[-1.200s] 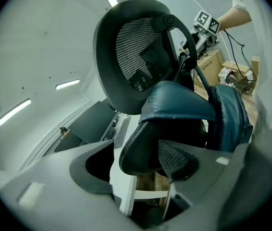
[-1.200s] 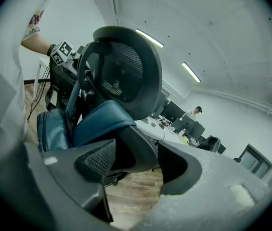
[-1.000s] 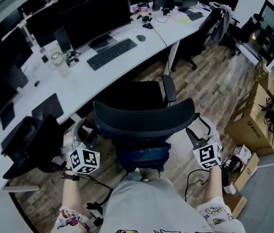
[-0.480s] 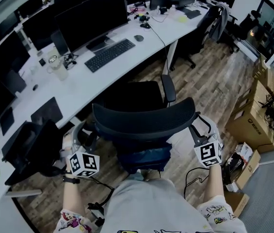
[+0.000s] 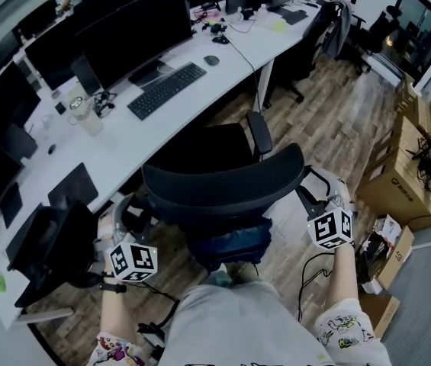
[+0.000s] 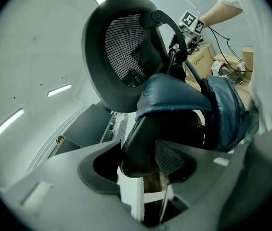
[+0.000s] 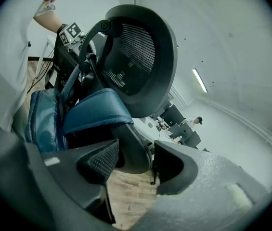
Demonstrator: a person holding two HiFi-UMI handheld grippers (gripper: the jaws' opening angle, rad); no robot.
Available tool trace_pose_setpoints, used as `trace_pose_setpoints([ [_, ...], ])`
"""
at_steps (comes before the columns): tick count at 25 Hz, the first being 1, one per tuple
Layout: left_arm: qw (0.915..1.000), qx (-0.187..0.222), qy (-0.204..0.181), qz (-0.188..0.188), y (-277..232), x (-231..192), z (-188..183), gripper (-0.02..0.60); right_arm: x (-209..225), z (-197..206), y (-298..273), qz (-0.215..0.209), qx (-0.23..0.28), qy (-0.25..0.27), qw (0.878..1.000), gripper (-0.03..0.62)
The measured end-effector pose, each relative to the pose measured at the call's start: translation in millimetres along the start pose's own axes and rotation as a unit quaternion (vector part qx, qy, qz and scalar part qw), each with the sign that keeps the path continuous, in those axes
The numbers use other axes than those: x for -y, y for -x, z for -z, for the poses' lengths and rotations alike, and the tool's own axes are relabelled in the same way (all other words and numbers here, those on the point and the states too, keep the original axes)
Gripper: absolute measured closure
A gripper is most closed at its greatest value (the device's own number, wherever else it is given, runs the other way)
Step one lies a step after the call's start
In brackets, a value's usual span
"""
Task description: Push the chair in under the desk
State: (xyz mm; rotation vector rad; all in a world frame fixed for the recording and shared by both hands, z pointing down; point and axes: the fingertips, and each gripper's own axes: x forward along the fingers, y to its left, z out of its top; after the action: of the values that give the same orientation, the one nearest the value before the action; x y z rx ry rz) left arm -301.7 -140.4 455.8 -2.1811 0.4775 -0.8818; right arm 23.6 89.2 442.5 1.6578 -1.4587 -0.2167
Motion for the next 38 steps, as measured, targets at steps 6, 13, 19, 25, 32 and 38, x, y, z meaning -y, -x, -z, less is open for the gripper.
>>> trace_pose_setpoints([
  [6, 1.0, -0.004, -0.006, 0.003, -9.3, -6.5, 0.5, 0.35, 5.5, -2.3, -20.2, -0.032, 0.006, 0.015, 0.999, 0.408],
  [13, 0.9997, -0.025, 0.004, -0.004, -20.0, -9.9, -3.6, 0.351, 14.8, 1.3, -47.9, -0.063, 0.015, 0.055, 0.996, 0.363],
  [19, 0.9984, -0.047, 0.024, -0.019, -22.7, -4.3, -12.6, 0.348, 29.8, 8.6, -60.2, -0.078, 0.052, 0.06, 0.994, 0.365],
  [25, 0.9951, -0.076, 0.047, -0.042, -23.4, 5.7, -27.1, 0.345, 48.6, 19.2, -76.0, -0.1, 0.08, 0.075, 0.989, 0.367],
  [32, 0.9875, -0.123, 0.07, -0.068, -34.0, 18.5, -44.7, 0.345, 71.7, 33.5, -99.7, -0.126, 0.117, 0.093, 0.981, 0.368],
  [38, 0.9818, -0.142, 0.092, -0.087, -47.2, 23.3, -62.1, 0.344, 95.0, 42.6, -123.3, -0.147, 0.139, 0.107, 0.973, 0.368],
])
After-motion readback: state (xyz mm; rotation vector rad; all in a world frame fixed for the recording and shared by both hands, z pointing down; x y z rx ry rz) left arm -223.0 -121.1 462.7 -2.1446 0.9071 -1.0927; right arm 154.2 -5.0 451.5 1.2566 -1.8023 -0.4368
